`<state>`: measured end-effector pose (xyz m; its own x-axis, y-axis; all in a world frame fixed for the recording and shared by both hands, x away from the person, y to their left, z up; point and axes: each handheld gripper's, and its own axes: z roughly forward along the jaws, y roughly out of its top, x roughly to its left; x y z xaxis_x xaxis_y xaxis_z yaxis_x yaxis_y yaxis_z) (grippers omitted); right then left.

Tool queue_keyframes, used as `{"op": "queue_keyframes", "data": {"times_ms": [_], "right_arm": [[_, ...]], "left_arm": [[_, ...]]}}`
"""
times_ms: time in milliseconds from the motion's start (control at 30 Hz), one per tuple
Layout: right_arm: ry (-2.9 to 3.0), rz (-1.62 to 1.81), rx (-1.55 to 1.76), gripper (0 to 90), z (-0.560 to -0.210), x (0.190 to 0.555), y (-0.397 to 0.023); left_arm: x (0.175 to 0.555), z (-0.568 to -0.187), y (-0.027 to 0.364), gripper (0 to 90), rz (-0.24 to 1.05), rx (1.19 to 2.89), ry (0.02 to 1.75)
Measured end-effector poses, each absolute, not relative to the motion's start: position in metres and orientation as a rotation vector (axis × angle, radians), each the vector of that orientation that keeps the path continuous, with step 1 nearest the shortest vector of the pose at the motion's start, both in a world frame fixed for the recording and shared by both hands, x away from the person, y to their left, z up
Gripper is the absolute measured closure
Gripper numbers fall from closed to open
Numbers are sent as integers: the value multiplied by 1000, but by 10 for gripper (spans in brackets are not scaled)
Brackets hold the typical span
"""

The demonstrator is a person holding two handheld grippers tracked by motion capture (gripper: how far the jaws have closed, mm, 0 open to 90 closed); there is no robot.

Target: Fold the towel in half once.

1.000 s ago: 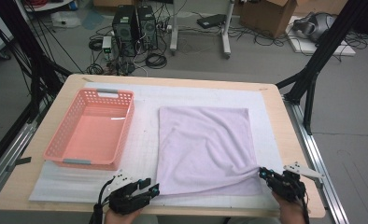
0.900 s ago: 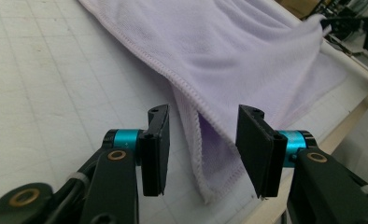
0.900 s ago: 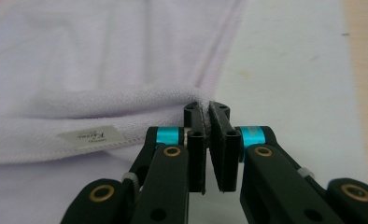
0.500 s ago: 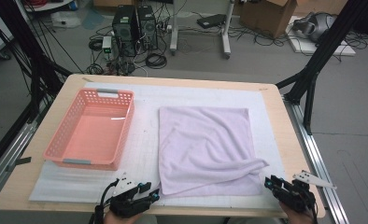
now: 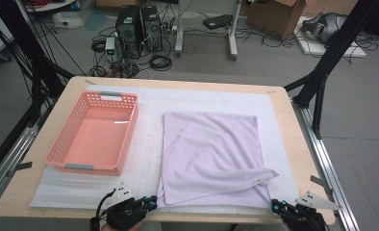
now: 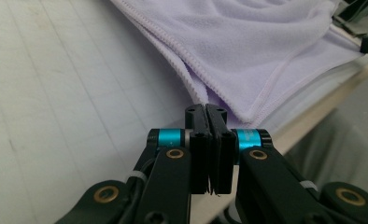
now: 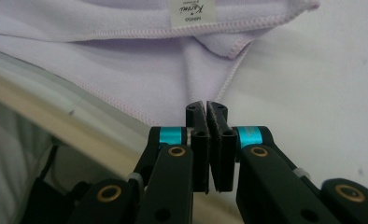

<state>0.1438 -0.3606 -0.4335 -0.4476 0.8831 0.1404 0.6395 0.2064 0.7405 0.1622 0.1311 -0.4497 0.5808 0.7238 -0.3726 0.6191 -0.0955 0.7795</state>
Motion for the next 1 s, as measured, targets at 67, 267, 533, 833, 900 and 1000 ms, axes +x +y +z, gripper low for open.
{"op": "queue_keyframes", "data": {"times_ms": [67, 267, 533, 833, 900, 1000], "right_arm": [[2165, 1122, 1437, 882, -430, 134, -365], [2201, 1181, 1472, 882, -426, 111, -370], [2170, 1156, 1446, 687, -427, 110, -371], [1982, 1218, 1426, 713, -415, 172, -378], [1986, 1215, 1430, 715, -416, 189, -375], [2011, 1188, 1433, 715, -419, 212, -369]], "left_arm": [[157, -448, 135, 879, 91, 1771, 1098], [137, -449, 143, 878, 19, 1788, 1067], [145, -447, 143, 550, 151, 1761, 1044], [197, -440, 137, 538, 222, 1720, 1014], [205, -442, 133, 539, 219, 1728, 1018], [217, -444, 129, 532, 218, 1747, 1019]]}}
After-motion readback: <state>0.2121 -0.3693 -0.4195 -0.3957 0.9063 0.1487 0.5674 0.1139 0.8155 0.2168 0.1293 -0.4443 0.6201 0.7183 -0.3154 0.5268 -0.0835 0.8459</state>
